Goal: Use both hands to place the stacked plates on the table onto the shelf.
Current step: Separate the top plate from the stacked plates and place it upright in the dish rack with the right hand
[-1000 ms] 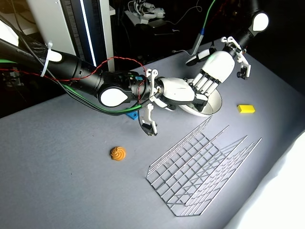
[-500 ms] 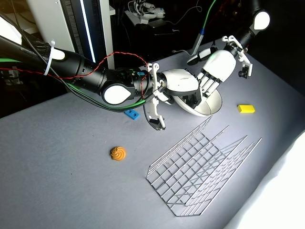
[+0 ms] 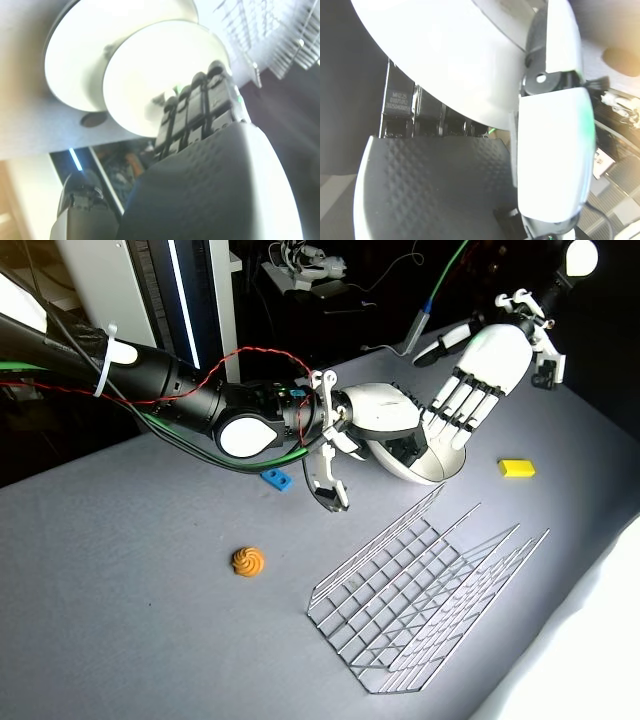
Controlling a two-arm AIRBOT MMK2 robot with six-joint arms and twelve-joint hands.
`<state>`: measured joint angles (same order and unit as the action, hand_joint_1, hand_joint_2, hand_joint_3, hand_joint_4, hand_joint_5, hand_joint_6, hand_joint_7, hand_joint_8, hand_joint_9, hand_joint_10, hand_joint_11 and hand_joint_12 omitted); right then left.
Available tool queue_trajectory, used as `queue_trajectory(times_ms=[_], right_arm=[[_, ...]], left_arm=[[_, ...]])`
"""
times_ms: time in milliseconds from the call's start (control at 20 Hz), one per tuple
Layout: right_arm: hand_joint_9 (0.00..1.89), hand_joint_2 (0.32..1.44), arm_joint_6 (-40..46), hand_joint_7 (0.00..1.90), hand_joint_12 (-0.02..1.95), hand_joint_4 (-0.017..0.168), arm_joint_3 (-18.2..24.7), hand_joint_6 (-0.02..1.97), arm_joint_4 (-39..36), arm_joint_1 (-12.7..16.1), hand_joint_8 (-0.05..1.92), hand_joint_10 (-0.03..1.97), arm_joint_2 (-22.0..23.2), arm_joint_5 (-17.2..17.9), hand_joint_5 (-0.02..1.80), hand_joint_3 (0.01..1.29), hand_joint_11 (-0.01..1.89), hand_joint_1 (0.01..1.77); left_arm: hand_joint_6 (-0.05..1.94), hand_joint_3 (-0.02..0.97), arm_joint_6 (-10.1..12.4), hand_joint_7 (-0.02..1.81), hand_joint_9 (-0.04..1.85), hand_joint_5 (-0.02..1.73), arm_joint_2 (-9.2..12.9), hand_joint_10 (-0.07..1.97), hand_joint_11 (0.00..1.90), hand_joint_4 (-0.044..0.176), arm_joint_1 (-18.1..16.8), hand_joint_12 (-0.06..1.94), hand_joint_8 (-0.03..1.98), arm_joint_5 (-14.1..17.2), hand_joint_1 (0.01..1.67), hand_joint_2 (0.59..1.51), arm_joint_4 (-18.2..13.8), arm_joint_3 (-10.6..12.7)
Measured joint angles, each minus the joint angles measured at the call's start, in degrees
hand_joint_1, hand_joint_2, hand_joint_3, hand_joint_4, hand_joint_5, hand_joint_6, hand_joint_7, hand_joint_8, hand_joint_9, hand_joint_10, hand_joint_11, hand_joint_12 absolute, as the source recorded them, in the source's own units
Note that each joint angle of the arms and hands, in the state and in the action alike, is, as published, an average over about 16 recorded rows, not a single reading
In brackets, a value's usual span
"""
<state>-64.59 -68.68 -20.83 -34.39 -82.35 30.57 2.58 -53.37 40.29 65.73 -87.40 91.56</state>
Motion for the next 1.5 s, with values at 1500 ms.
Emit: queue_trajectory(times_ms=[1500], right_arm=[[1.12,0.95,48.7,1.12,1.24,-0.002,13.4,0.99,-24.5,23.0,0.73,0.84,20.0,-9.1,0.9,0.01,0.91,1.32]], left_arm=[[0.01,0.02,0.1,0.02,0.02,0.02,0.6,0.01,0.02,0.006,-0.9,-0.02,-0.02,3.2,0.02,1.049,1.3,6.3]])
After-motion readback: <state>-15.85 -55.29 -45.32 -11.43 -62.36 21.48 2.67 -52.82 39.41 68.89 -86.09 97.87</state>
